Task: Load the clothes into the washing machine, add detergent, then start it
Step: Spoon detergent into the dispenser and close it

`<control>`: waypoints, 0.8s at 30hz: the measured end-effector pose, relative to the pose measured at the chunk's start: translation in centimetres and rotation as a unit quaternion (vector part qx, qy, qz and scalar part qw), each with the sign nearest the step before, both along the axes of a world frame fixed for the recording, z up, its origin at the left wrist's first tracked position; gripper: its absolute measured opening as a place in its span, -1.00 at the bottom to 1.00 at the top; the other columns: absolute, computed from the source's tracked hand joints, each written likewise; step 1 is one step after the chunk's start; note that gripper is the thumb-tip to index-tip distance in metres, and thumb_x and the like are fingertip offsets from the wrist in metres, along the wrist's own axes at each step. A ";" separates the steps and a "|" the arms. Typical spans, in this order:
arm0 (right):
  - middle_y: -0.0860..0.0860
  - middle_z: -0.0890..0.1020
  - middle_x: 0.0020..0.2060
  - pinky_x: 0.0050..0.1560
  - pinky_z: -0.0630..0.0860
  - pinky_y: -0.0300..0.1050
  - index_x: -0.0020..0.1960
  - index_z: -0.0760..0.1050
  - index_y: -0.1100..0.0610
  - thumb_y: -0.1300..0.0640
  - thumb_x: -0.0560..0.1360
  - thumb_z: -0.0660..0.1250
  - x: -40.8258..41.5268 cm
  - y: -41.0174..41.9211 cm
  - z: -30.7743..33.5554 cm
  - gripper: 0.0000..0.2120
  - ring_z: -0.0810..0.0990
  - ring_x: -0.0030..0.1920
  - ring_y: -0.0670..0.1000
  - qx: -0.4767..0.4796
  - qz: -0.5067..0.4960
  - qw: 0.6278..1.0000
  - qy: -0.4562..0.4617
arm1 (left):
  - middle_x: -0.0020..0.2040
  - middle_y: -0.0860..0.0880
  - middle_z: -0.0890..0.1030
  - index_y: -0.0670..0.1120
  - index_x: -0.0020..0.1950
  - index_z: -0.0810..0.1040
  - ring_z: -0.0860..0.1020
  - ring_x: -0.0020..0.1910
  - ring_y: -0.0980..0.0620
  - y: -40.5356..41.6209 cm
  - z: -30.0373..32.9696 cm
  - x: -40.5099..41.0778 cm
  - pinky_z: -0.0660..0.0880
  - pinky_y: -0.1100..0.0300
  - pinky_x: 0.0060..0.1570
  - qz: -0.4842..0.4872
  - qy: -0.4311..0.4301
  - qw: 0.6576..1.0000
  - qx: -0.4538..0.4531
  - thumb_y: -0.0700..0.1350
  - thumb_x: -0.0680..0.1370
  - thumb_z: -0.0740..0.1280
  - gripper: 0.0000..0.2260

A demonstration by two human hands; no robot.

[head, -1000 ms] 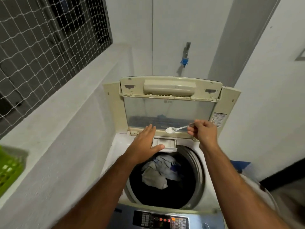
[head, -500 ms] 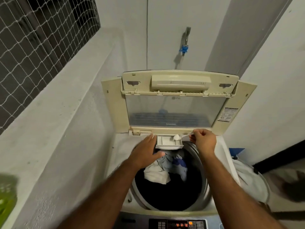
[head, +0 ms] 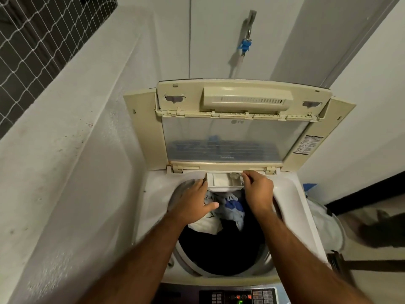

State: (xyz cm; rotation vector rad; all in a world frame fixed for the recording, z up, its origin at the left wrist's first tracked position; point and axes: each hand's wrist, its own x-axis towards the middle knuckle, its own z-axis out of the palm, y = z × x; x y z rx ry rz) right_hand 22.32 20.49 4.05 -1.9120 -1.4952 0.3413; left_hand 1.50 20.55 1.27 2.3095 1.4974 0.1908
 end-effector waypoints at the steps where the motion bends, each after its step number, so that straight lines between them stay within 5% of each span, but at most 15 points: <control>1: 0.09 0.74 -0.16 -0.13 0.44 -0.20 -0.03 0.69 0.19 0.19 0.54 0.38 0.0 -0.1 0.0 -0.87 0.66 -0.18 0.07 -0.003 0.011 1.000 -0.008 | 0.28 -0.02 0.47 -0.03 0.31 0.38 0.42 0.27 -0.05 -0.1 0.0 0.1 0.34 0.07 0.26 0.005 -0.012 1.000 -0.008 0.37 0.44 0.15 -0.39; 4: 0.10 0.74 -0.13 -0.11 0.43 -0.20 -0.01 0.69 0.20 0.20 0.53 0.39 0.1 -0.3 0.1 -0.88 0.67 -0.14 0.11 -0.006 0.033 0.999 -0.030 | 0.36 -0.05 0.40 -0.06 0.39 0.33 0.37 0.34 -0.06 -0.3 -0.3 0.5 0.26 0.19 0.18 0.010 -0.030 0.999 -0.037 0.31 0.48 0.22 -0.38; 8: 0.07 0.74 -0.13 -0.10 0.40 -0.29 0.00 0.69 0.20 0.20 0.53 0.38 0.1 -0.3 0.2 -0.87 0.67 -0.15 0.06 -0.005 0.043 0.999 -0.019 | 0.55 -0.11 0.16 -0.11 0.53 0.14 0.16 0.51 -0.09 -0.8 -0.4 0.7 0.18 0.02 0.43 0.015 -0.002 0.995 -0.100 0.29 0.52 0.20 -0.27; 14: 0.04 0.73 -0.15 -0.10 0.40 -0.36 0.00 0.69 0.19 0.20 0.54 0.38 -0.2 -0.6 0.5 -0.87 0.60 -0.20 -0.05 0.000 0.051 0.999 0.008 | 0.45 -0.12 0.33 -0.10 0.44 0.28 0.27 0.43 -0.09 -1.8 0.0 0.3 0.21 0.10 0.37 0.035 -0.017 0.998 -0.058 0.27 0.50 0.25 -0.35; 20: 0.06 0.73 -0.10 -0.06 0.42 -0.29 0.03 0.69 0.21 0.19 0.56 0.36 0.7 -1.7 0.4 -0.84 0.63 -0.14 0.01 -0.022 0.032 0.999 0.029 | 0.58 -0.13 0.04 -0.16 0.56 0.02 0.01 0.55 -0.04 -2.9 0.5 -0.3 -0.03 0.06 0.51 0.058 -0.020 0.990 -0.124 0.24 0.55 0.22 -0.23; 24: 0.04 0.72 -0.16 -0.15 0.33 -0.43 -0.04 0.69 0.19 0.19 0.54 0.37 1.3 -2.4 0.8 -0.86 0.59 -0.19 -0.04 -0.008 -0.032 0.994 0.106 | 0.58 -0.12 0.05 -0.16 0.56 0.02 0.03 0.55 -0.03 -4.5 1.3 -0.5 0.03 0.05 0.50 0.080 -0.040 0.990 -0.113 0.23 0.54 0.24 -0.24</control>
